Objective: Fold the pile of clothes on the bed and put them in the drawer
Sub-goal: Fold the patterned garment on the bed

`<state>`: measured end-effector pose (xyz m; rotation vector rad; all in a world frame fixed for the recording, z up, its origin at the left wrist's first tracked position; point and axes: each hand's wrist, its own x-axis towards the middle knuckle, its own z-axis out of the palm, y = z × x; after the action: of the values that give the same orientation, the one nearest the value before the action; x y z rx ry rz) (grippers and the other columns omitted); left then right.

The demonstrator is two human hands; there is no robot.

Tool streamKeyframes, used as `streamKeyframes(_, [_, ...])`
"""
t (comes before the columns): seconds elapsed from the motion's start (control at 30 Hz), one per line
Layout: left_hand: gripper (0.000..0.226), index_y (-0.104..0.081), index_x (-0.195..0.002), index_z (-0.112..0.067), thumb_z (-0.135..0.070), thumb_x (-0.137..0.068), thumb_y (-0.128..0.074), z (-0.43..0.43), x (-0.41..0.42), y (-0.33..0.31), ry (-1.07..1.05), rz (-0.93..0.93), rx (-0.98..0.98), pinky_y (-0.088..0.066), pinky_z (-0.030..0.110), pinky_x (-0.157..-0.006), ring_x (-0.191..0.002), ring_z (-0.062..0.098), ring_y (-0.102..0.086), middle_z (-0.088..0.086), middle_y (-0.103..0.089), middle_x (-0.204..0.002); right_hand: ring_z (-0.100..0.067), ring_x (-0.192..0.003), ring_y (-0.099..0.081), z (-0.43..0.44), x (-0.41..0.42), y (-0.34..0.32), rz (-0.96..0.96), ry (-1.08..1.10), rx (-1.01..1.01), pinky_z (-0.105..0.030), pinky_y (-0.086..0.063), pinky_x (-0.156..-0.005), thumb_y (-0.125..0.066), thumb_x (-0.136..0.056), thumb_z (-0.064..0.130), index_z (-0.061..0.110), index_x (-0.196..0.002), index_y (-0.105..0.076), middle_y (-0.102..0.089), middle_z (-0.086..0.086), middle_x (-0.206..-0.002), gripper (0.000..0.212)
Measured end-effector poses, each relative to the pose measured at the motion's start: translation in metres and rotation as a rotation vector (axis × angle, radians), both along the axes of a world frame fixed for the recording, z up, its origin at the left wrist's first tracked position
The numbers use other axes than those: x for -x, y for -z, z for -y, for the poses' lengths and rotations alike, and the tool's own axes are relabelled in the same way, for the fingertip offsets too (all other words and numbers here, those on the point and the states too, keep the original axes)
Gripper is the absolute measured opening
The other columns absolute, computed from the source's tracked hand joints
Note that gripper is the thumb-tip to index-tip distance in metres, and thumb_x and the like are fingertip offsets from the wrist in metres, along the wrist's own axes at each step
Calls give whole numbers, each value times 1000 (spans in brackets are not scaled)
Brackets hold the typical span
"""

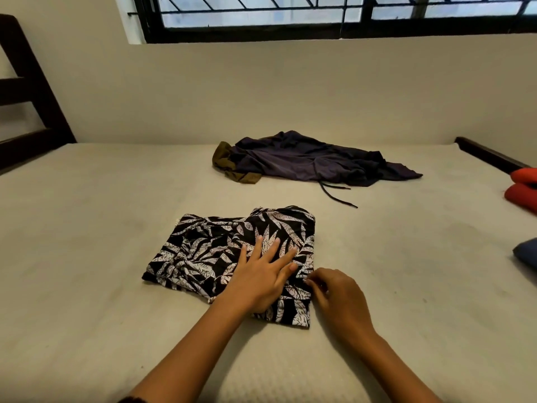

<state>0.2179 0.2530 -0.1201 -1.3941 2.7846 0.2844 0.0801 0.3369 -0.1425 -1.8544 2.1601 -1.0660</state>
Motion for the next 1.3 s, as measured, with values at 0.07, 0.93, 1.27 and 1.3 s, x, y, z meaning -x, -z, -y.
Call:
streamKeyframes(0.07, [49, 7, -144, -46, -53, -96, -6, 0, 1, 5, -10, 27, -15, 14, 45, -113, -141, 24, 22, -5, 15, -156, -8, -74, -48, 0, 0, 2, -23, -31, -21, -14, -34, -60, -54, -93, 24, 20, -93, -66, -62, 6, -86, 12])
streamKeyframes(0.93, [80, 9, -142, -44, -78, -69, 12, -26, -4, 27, -7, -52, 196, 13, 54, -106, -144, 33, 7, 0, 12, -150, -25, -146, 0, 98, 53, -15, -719, -275, -356, -48, -19, -115, -42, -97, 40, 42, -147, 3, -1, 3, -159, 67])
streamKeyframes(1.27, [55, -48, -122, -44, -67, -82, -19, -88, -6, -48, -10, -870, -462, -39, 9, -86, -97, -14, -51, -18, -60, -112, -27, -104, -52, 28, 70, -92, -198, -168, -22, -28, -38, -82, -48, -81, 19, 8, -98, -71, -58, -10, -108, 31])
streamKeyframes(1.3, [44, -49, -112, -48, -64, -82, -20, -92, -8, -57, -42, -947, -520, -39, 2, -77, -84, -22, -51, -28, -59, -100, -26, -94, -53, 20, 68, -107, -189, -142, 31, -28, -38, -74, -42, -76, 22, 6, -91, -70, -58, -8, -99, 35])
